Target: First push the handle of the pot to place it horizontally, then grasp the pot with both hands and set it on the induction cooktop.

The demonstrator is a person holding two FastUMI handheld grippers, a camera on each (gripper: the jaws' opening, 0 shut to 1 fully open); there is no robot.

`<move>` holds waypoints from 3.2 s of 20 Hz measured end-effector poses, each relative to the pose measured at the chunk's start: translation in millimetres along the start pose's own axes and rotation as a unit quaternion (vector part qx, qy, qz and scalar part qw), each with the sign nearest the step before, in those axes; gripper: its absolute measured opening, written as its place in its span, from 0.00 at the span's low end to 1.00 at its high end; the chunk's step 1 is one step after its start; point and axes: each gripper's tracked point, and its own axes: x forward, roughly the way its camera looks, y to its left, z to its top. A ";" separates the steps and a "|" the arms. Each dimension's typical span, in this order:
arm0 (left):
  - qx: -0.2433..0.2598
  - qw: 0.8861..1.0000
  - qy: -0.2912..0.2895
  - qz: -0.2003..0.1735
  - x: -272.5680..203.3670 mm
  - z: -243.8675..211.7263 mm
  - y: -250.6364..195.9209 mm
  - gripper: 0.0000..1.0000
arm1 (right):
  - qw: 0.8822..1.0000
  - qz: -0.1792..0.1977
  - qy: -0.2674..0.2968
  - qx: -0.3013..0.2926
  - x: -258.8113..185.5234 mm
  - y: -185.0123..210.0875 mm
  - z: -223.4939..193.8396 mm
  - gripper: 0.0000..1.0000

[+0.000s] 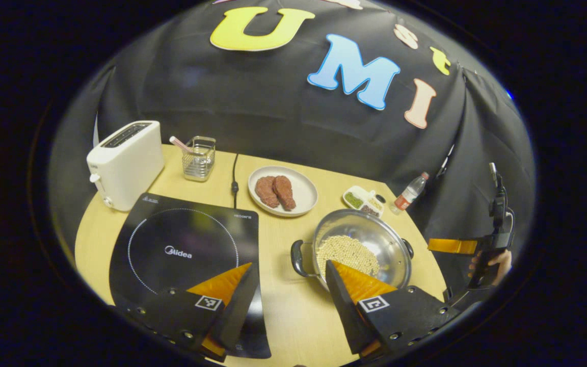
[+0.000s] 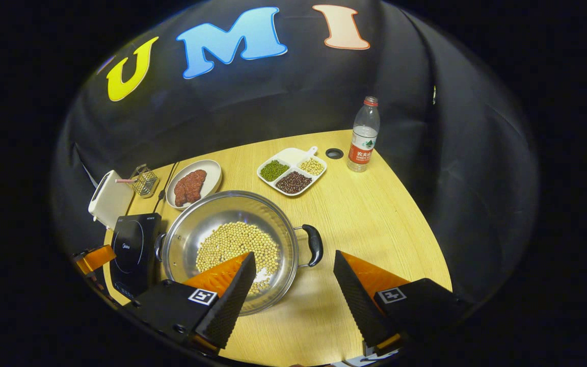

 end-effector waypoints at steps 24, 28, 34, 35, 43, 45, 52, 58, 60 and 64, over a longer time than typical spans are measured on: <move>-0.034 0.993 0.115 0.020 152.0 -63.2 -23.4 0.81 | 0.992 0.084 0.083 0.049 117.8 -6.5 -34.8 0.90; -0.041 0.993 0.106 0.030 152.9 -63.3 -15.7 0.57 | 0.993 0.083 0.078 0.036 121.6 -5.3 -39.4 0.78; -0.062 0.992 0.105 0.019 154.3 -64.5 -16.6 0.50 | 0.994 0.074 0.072 0.032 123.7 -11.1 -40.4 0.59; -0.061 0.992 0.105 0.019 154.4 -64.9 -15.9 0.52 | 0.994 0.071 0.073 0.031 124.7 -10.8 -40.7 0.57; -0.051 0.992 0.112 0.019 153.1 -67.5 -19.4 0.49 | 0.995 0.063 0.074 0.023 114.1 -15.1 -46.0 0.52; -0.052 0.992 0.116 0.017 143.6 -72.0 -23.3 0.49 | 0.995 0.062 0.076 0.019 106.1 -17.0 -49.9 0.50; -0.057 0.992 0.111 0.007 99.5 -79.0 -30.3 0.53 | 0.996 0.057 0.065 0.014 59.3 -14.5 -64.9 0.50; -0.058 0.993 0.103 0.001 45.5 -89.5 -24.8 0.49 | 0.997 0.054 0.058 0.010 10.1 -0.2 -84.8 0.52; -0.054 0.994 0.100 0.001 25.8 -89.8 -17.9 0.49 | 0.997 0.056 0.057 0.012 -6.1 11.1 -92.3 0.50; -0.050 0.995 0.090 0.002 -14.2 -89.7 6.5 0.49 | 0.996 0.065 0.054 0.011 -33.7 41.9 -108.0 0.50</move>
